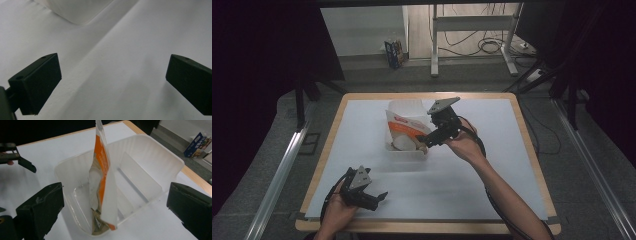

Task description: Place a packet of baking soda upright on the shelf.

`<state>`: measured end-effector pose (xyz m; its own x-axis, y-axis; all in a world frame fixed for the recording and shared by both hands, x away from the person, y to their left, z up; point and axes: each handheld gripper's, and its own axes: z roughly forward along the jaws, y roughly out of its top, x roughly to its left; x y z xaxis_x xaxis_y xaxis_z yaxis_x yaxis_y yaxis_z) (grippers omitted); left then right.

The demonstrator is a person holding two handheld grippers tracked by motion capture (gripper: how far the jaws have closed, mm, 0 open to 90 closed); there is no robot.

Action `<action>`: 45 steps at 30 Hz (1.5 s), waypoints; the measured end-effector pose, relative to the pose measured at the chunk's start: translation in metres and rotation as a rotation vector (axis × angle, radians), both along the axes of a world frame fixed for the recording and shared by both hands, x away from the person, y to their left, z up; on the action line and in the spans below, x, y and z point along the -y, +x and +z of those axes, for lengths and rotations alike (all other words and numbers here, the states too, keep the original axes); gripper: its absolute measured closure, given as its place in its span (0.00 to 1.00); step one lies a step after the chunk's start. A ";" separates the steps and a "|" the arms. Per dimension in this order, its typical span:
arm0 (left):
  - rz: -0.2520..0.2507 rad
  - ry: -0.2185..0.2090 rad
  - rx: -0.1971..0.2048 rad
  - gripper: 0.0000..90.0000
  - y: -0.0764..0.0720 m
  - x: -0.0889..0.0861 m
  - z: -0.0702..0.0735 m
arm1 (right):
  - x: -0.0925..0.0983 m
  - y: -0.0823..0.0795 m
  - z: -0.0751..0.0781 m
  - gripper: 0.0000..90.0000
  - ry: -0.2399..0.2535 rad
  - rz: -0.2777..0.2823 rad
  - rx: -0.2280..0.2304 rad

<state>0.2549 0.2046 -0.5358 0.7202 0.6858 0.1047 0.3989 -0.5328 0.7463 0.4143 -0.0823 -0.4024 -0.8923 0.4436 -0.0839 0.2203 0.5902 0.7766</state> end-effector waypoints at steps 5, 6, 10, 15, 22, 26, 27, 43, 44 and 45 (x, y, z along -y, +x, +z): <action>-0.001 -0.005 0.001 0.00 0.000 0.001 0.000 | 0.009 -0.002 -0.004 0.01 0.004 -0.006 0.003; -0.001 -0.005 0.000 0.00 0.000 0.001 0.000 | 0.010 -0.003 -0.005 0.01 0.004 -0.007 0.003; -0.002 -0.004 0.000 0.00 0.000 0.001 0.000 | 0.019 -0.009 -0.007 0.01 0.011 -0.014 0.009; -0.005 -0.004 0.001 0.00 0.001 0.001 0.000 | 0.027 -0.014 -0.010 0.01 0.009 -0.023 0.018; -0.004 -0.002 0.000 0.00 0.001 0.001 0.000 | 0.038 -0.020 -0.016 0.01 0.022 -0.030 0.011; -0.002 0.002 0.001 0.00 0.000 0.001 0.000 | 0.046 -0.026 -0.022 0.00 0.027 -0.038 0.006; -0.003 0.004 0.002 0.00 0.000 0.001 0.000 | 0.046 -0.026 -0.022 0.00 0.027 -0.038 0.006; 0.001 -0.011 0.015 0.00 -0.001 0.000 0.001 | 0.078 -0.053 -0.033 0.01 0.030 -0.084 0.010; 0.002 -0.012 0.015 0.00 -0.001 0.000 0.001 | 0.078 -0.053 -0.033 0.01 0.030 -0.084 0.010; 0.002 -0.014 0.016 0.00 -0.001 0.000 0.001 | 0.081 -0.057 -0.034 0.01 0.024 -0.093 0.016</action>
